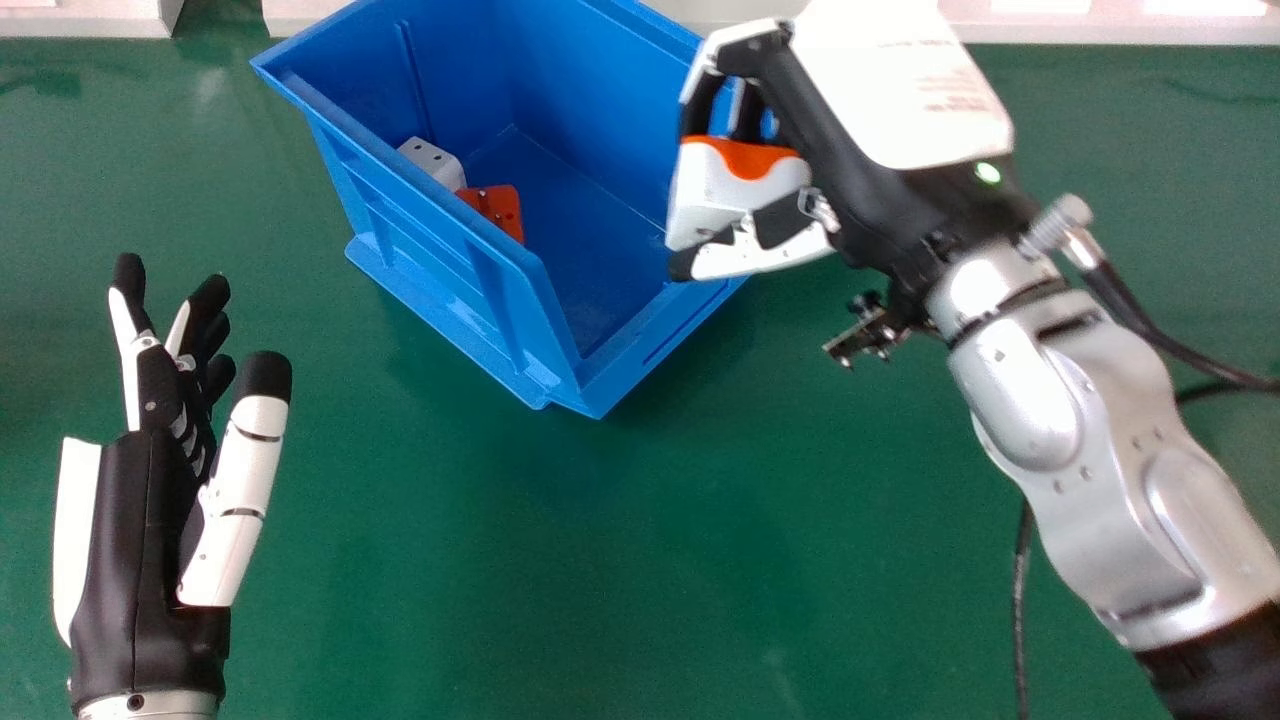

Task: Pick all objects and put in blue box

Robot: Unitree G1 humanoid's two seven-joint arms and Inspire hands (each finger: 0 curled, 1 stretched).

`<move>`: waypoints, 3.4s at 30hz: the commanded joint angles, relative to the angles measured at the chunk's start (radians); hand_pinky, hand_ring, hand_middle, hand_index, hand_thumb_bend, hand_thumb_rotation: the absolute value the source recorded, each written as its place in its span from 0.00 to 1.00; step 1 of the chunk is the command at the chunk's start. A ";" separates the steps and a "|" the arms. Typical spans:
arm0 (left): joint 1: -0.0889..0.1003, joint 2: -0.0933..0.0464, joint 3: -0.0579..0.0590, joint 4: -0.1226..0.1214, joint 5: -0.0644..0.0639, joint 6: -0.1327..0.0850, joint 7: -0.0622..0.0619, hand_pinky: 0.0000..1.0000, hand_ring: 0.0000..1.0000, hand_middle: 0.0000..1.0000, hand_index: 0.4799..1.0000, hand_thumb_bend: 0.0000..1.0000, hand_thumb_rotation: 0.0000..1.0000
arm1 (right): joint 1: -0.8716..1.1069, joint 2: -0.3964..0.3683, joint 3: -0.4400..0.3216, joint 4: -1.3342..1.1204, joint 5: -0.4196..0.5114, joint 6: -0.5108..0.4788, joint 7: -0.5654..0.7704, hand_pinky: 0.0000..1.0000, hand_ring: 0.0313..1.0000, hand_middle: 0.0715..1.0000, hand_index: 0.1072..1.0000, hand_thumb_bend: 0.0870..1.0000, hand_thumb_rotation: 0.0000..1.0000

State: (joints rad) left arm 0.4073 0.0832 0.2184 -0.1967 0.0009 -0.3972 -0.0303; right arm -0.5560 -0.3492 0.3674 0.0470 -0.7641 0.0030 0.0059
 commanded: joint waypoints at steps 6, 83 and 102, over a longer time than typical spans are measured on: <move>0.016 -0.001 -0.003 -0.023 0.012 -0.009 0.008 0.96 0.97 0.96 0.92 0.57 0.81 | -0.205 0.110 0.054 0.174 -0.031 -0.028 -0.017 0.16 0.19 0.24 0.41 0.43 0.16; 0.008 0.010 0.006 0.010 -0.016 -0.031 0.000 0.97 0.97 0.96 0.93 0.55 0.82 | -0.251 0.125 0.205 0.321 -0.136 0.089 -0.111 0.76 0.90 0.92 0.86 0.51 0.30; -0.021 0.011 0.003 0.054 -0.024 -0.048 -0.002 0.96 0.96 0.96 0.91 0.48 0.80 | 0.682 -0.032 -0.114 -0.488 -0.119 -0.014 -0.323 0.80 0.92 0.95 0.92 0.37 0.39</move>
State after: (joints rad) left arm 0.3875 0.0880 0.2193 -0.1373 -0.0109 -0.4242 -0.0259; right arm 0.0860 -0.3741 0.2911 -0.3909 -0.8959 0.0122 -0.2848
